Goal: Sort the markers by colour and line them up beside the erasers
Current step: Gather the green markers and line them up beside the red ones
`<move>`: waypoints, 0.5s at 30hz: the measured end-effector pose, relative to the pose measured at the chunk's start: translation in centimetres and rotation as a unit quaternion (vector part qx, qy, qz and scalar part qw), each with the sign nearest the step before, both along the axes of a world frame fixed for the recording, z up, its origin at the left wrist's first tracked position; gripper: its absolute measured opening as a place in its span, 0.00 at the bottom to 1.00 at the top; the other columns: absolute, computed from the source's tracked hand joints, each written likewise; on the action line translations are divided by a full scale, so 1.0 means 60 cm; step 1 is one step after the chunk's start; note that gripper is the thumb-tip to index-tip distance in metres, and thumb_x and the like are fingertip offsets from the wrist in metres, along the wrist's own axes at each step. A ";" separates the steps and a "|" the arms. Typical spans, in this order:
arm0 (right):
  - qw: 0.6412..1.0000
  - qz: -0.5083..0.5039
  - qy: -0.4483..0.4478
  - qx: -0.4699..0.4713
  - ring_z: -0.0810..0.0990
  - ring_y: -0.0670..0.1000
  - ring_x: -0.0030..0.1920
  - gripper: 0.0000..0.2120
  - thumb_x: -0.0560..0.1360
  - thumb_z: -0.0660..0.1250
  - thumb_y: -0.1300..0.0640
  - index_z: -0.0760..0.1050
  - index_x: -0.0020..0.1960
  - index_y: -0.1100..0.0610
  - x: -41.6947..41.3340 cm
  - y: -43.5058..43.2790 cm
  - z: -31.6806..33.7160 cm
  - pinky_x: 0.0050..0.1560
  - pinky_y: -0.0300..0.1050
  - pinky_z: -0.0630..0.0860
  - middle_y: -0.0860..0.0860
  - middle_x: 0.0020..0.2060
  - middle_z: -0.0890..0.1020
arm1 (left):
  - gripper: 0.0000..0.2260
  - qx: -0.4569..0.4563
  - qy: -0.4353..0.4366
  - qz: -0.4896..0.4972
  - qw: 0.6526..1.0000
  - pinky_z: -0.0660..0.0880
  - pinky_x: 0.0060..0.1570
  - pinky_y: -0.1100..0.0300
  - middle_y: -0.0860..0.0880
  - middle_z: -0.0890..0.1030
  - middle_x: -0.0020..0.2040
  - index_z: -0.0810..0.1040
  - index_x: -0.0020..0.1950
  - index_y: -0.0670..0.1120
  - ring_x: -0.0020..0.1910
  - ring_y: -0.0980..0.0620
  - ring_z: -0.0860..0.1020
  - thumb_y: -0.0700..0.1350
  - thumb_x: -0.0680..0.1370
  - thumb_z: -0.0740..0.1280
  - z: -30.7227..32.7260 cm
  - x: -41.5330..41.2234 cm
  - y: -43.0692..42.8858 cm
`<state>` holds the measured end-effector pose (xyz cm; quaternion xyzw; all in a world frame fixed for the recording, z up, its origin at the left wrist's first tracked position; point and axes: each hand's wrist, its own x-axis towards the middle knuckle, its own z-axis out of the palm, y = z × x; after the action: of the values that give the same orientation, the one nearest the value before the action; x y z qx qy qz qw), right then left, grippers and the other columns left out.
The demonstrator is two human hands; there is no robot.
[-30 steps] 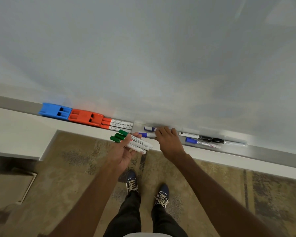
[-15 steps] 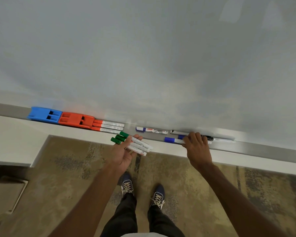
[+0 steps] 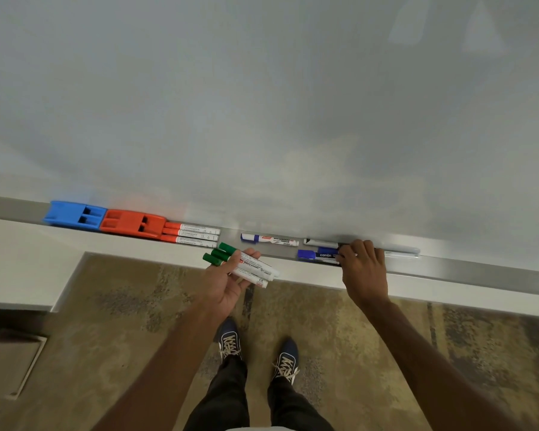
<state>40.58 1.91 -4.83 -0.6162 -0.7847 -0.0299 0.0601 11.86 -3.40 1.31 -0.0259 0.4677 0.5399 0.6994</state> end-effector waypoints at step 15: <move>0.998 0.014 0.027 0.047 0.74 0.59 0.46 0.03 0.76 0.69 0.62 0.77 0.49 0.60 -0.046 0.012 0.014 0.46 0.54 0.70 0.57 0.45 0.78 | 0.13 -0.006 -0.005 0.007 1.000 0.81 0.51 0.45 0.35 0.81 0.57 0.71 0.65 0.36 0.53 0.42 0.84 0.37 0.80 0.63 -0.004 -0.001 0.007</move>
<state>37.83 2.63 -4.02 -0.6019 -0.7893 -0.0493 0.1108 11.79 -2.96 1.10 -0.0361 0.4671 0.5414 0.6981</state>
